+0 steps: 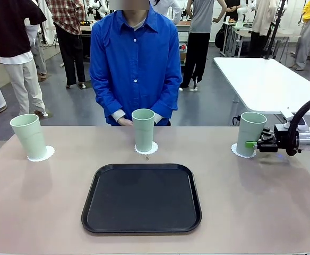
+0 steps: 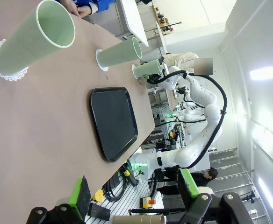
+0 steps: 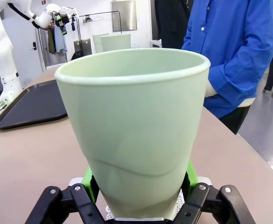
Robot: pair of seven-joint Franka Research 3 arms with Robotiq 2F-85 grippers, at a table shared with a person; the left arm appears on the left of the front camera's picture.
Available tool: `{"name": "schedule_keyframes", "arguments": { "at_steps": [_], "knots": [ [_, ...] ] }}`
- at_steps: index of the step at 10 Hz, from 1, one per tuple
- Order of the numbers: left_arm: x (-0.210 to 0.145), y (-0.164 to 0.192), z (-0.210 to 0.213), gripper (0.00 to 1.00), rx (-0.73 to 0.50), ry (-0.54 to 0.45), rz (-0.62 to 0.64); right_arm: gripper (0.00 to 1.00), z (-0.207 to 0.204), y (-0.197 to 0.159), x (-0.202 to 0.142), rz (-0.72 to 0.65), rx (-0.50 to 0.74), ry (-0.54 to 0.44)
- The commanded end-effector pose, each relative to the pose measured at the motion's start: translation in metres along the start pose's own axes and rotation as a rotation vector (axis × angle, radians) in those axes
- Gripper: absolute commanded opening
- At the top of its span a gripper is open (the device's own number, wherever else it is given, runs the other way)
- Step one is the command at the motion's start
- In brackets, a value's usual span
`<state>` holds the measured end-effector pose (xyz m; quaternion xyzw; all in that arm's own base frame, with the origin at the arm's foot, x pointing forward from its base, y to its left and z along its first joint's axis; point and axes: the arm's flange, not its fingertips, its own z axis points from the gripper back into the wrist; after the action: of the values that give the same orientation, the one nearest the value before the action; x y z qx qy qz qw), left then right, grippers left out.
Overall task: Place coasters on the table and set cups on them.
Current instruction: Take one Reusable plastic cup from the Flat Tray and place it on a coaster set by the human.
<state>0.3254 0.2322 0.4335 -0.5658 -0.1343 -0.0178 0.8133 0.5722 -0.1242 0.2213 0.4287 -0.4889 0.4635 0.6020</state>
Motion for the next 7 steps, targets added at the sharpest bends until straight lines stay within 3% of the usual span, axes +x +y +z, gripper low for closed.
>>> {"name": "schedule_keyframes", "arguments": {
  "at_steps": [1, 2, 3, 7],
  "knots": [
    [-0.0015, -0.0014, 0.0017, 1.00, -0.009, -0.001, -0.007, 0.82, -0.0038, -0.0106, -0.0039, -0.009, 0.006, 0.005],
    [-0.0015, -0.0014, 0.0017, 1.00, -0.009, -0.001, -0.007, 0.82, -0.0034, -0.0107, -0.0041, -0.008, 0.009, 0.002],
    [-0.0015, -0.0014, 0.0017, 1.00, -0.009, -0.001, -0.007, 1.00, -0.0024, -0.0113, -0.0042, -0.014, 0.007, -0.001],
    [-0.0015, -0.0014, 0.0017, 1.00, -0.009, -0.001, -0.007, 1.00, -0.0009, -0.0116, -0.0046, -0.017, 0.012, -0.007]
  ]
}}
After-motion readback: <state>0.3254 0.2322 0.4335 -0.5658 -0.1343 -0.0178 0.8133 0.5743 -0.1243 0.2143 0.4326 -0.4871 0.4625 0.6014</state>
